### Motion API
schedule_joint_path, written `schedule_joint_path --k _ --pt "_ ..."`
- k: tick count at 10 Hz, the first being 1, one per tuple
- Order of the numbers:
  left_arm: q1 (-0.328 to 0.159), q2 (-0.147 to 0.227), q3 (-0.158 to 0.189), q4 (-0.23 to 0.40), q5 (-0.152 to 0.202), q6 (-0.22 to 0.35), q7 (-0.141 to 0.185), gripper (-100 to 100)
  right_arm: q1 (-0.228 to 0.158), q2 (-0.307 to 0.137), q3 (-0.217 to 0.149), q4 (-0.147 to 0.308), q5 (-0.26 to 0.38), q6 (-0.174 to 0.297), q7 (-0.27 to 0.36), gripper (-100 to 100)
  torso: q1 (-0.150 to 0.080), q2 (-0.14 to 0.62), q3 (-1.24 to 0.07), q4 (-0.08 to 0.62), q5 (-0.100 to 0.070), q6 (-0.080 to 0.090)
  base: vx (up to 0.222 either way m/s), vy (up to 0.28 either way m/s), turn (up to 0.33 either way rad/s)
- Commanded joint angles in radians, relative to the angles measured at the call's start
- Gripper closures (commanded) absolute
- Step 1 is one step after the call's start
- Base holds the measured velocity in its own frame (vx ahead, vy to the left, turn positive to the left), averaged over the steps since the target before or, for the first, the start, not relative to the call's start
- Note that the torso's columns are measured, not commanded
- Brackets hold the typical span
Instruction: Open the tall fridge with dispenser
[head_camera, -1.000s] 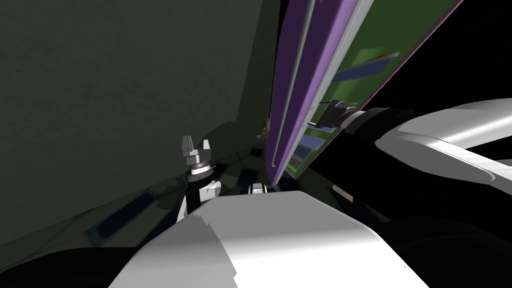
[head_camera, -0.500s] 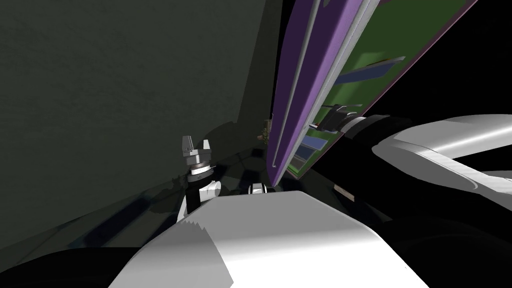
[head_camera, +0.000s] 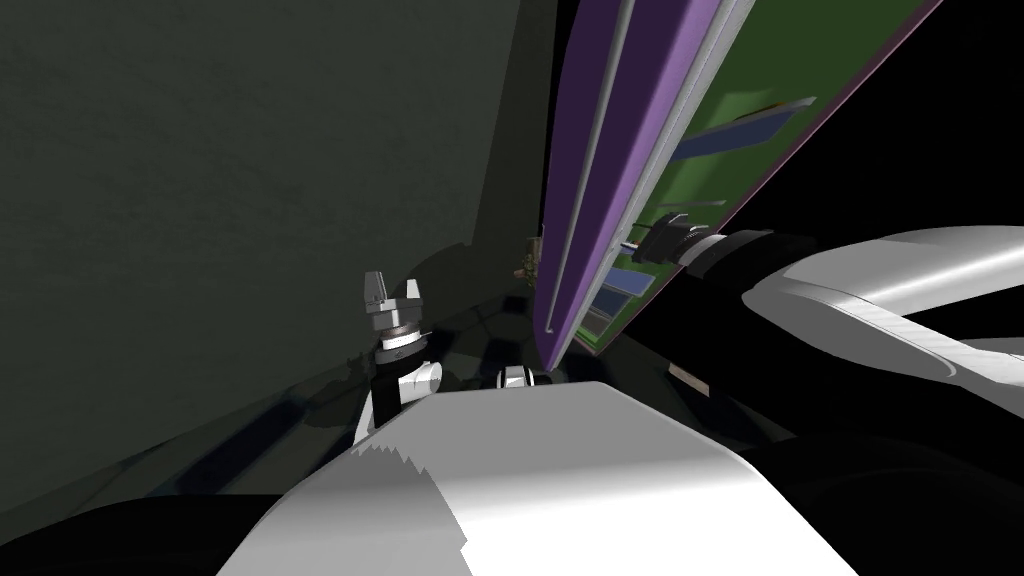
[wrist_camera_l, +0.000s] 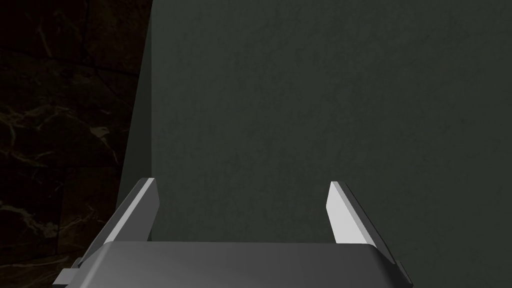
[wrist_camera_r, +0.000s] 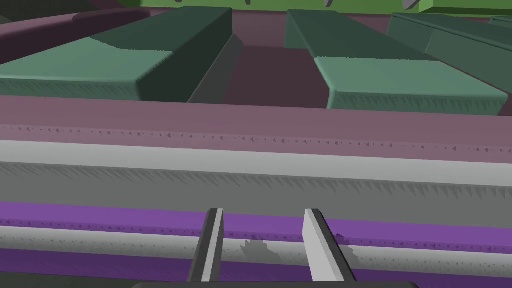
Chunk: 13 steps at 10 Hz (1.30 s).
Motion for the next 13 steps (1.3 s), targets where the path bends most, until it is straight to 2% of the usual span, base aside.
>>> schedule_joint_path --k 1,3,9,10,11,13 --pt "0.000 0.000 0.000 0.000 0.000 0.000 0.000 0 0.001 0.002 -0.015 0.021 0.007 -0.010 0.003 100 0.014 0.001 0.001 0.001 0.004 0.001 0.081 0.251 -0.125" --pt "0.000 0.000 0.000 0.000 0.000 0.000 0.000 0 0.001 0.004 -0.030 0.042 0.014 -0.020 0.006 100 0.012 0.002 0.002 0.000 0.004 -0.002 0.029 0.256 -0.057" --pt "0.000 0.000 0.000 0.000 0.000 0.000 0.000 0 0.003 0.010 -0.075 0.105 0.036 -0.051 0.014 100 -0.005 0.009 0.007 0.002 -0.002 0.004 0.076 0.313 -0.073" --pt "0.000 0.000 0.000 0.000 0.000 0.000 0.000 0 0.010 0.008 -0.069 0.098 0.026 -0.045 0.017 100 -0.004 0.009 0.007 0.002 -0.002 0.004 0.025 0.134 -0.042" --pt "0.000 0.000 0.000 0.000 0.000 0.000 0.000 0 0.004 -0.030 -0.077 0.127 0.008 -0.059 0.018 -100 -0.010 0.012 0.009 0.003 -0.004 0.004 -0.012 0.022 0.007" --pt "0.000 0.000 0.000 0.000 0.000 0.000 0.000 0 -0.003 -0.068 -0.086 0.156 -0.010 -0.069 0.019 -100 -0.013 0.012 0.010 0.001 -0.009 0.007 -0.013 -0.021 0.029"
